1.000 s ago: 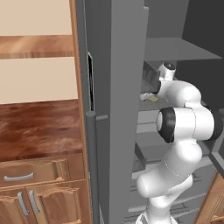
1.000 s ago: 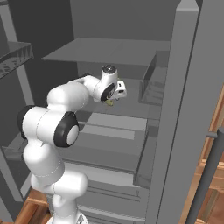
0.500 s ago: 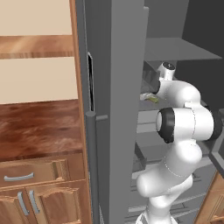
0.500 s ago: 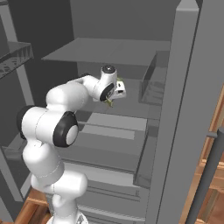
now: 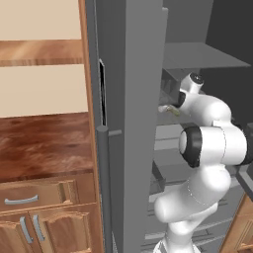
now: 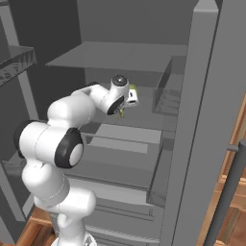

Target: Pick the egg and butter from the fridge and place them by the bowl for mixing.

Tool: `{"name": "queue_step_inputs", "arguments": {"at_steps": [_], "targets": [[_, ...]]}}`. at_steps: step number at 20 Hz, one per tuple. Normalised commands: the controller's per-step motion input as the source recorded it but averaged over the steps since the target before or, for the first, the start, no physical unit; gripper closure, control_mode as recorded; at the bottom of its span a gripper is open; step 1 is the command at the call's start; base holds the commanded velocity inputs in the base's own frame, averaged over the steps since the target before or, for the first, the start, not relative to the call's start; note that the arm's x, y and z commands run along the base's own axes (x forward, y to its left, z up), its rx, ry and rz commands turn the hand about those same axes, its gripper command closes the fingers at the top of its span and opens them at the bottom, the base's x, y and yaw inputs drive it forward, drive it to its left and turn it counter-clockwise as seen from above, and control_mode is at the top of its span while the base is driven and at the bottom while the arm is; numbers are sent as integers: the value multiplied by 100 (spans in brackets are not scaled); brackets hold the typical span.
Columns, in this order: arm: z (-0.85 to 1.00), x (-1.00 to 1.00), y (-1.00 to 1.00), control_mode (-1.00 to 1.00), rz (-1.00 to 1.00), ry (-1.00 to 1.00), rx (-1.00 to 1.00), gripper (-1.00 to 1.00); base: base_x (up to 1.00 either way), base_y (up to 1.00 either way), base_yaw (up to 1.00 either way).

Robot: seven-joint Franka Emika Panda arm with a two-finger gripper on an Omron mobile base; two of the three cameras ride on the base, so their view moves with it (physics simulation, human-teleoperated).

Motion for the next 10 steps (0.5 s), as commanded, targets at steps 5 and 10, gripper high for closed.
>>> {"name": "queue_step_inputs", "arguments": {"at_steps": [5,10], "targets": [[21,-47,0,-100,0,-10,3,100,0,0,0],[78,-99,0,-100,0,-4,0,100,0,0,0]]}}
